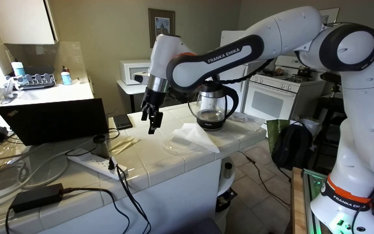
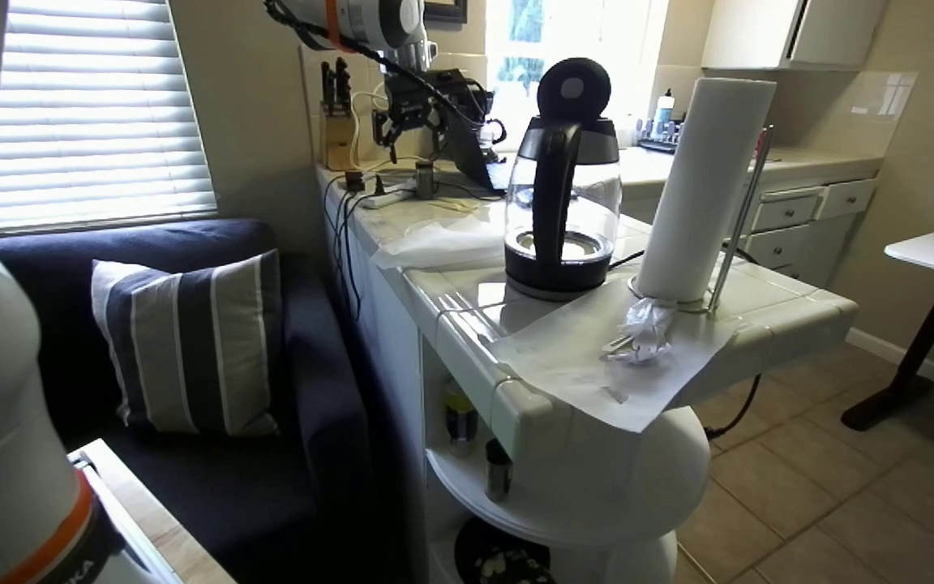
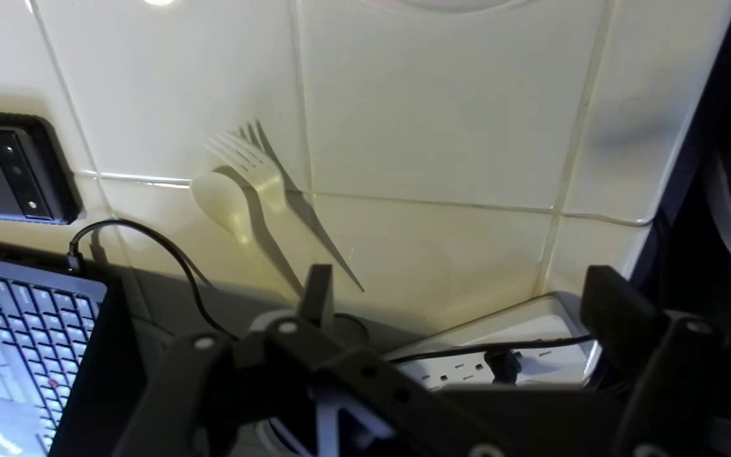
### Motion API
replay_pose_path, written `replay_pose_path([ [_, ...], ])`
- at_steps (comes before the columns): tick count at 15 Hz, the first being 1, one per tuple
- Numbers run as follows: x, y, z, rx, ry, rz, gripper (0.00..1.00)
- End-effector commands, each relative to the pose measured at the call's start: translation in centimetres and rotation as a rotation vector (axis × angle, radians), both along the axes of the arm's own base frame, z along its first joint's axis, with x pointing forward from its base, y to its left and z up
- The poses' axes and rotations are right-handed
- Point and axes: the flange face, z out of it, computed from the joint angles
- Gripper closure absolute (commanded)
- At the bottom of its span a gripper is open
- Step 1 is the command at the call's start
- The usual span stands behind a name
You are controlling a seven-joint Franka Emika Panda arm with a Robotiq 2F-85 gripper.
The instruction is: Move the plastic fork to the right
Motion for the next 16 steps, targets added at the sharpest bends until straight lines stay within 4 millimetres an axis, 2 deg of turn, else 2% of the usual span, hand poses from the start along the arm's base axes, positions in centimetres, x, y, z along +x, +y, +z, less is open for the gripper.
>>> replay_pose_path([
  [1,0.6,0.5,-0.3,0.014,-0.016,0.013,0.0],
  [4,2.1,2.6,-2.2,0.066,0.006,0.017,0.0],
  [6,3.0,3.0,-3.9,0.048,0.016,0.06,0.0],
  [10,5.4,2.4,-6.8,0.018,0.02,0.122,0.0],
  [16,8.7,1.5,-8.9,-0.003,0.022,0.243,0.0],
])
